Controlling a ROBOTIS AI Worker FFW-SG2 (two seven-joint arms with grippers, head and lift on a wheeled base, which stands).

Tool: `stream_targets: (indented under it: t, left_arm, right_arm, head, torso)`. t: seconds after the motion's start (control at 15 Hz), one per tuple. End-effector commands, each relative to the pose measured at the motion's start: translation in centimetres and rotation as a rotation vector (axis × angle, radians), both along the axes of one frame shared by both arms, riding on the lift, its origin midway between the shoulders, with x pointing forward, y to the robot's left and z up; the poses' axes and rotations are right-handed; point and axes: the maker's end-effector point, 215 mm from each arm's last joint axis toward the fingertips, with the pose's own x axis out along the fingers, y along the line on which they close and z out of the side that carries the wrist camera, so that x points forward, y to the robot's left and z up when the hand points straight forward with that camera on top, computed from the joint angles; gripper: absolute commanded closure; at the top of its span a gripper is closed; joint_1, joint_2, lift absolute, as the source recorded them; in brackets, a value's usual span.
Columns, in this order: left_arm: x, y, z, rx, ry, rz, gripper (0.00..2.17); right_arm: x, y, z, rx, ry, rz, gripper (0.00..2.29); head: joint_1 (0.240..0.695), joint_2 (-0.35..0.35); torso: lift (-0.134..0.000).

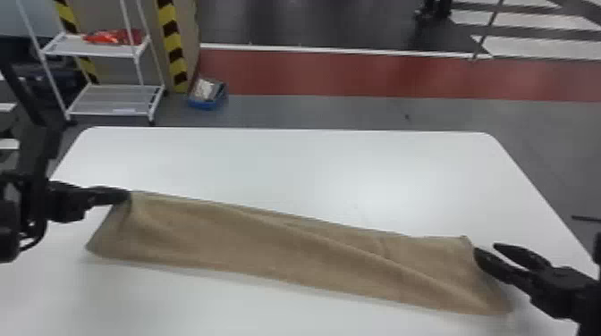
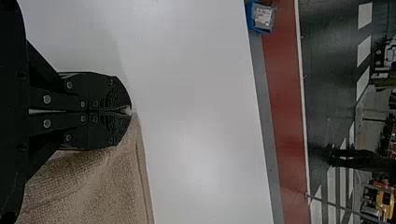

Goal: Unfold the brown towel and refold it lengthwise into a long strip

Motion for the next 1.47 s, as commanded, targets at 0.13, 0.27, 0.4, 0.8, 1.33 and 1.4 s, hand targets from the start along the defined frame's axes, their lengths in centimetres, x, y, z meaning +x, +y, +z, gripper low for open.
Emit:
stream_targets:
  t: [0.13, 0.27, 0.4, 0.8, 1.33, 1.4]
  left_arm:
    - [-0.2, 0.1, -0.2, -0.001, 0.002, 0.000, 2.15]
    - [-0.2, 0.2, -0.2, 0.001, -0.001, -0.001, 2.15]
    - [-0.2, 0.3, -0.1, 0.003, -0.001, 0.000, 2.15]
    - [-0.2, 0.4, -0.1, 0.002, -0.002, 0.002, 2.15]
    - [-0.2, 0.6, 0.0, 0.004, -0.005, 0.006, 2.15]
    - [-0.1, 0.5, 0.0, 0.003, -0.007, 0.003, 2.15]
  right_arm:
    - [1.5, 2.6, -1.0, -0.033, 0.024, 0.051, 0.56]
    - [1.5, 2.4, -1.7, -0.037, 0.043, 0.049, 0.67]
    - [1.4, 2.2, -2.0, -0.039, 0.049, 0.047, 0.68]
    - [1.7, 2.0, -0.9, -0.032, 0.026, 0.038, 0.93]
    - [1.3, 1.6, -0.5, -0.029, 0.036, 0.027, 0.51]
    - [1.3, 1.8, -0.7, -0.033, 0.041, 0.031, 0.48]
  head:
    - [0.695, -0.045]
    - [0.695, -0.031]
    - [0.695, -0.028]
    - [0.695, -0.030]
    - [0.695, -0.030]
    - [0.695, -0.032]
  torso:
    - [-0.123]
    - [-0.123]
    - [-0.123]
    - [-0.123]
    - [-0.123]
    - [-0.123]
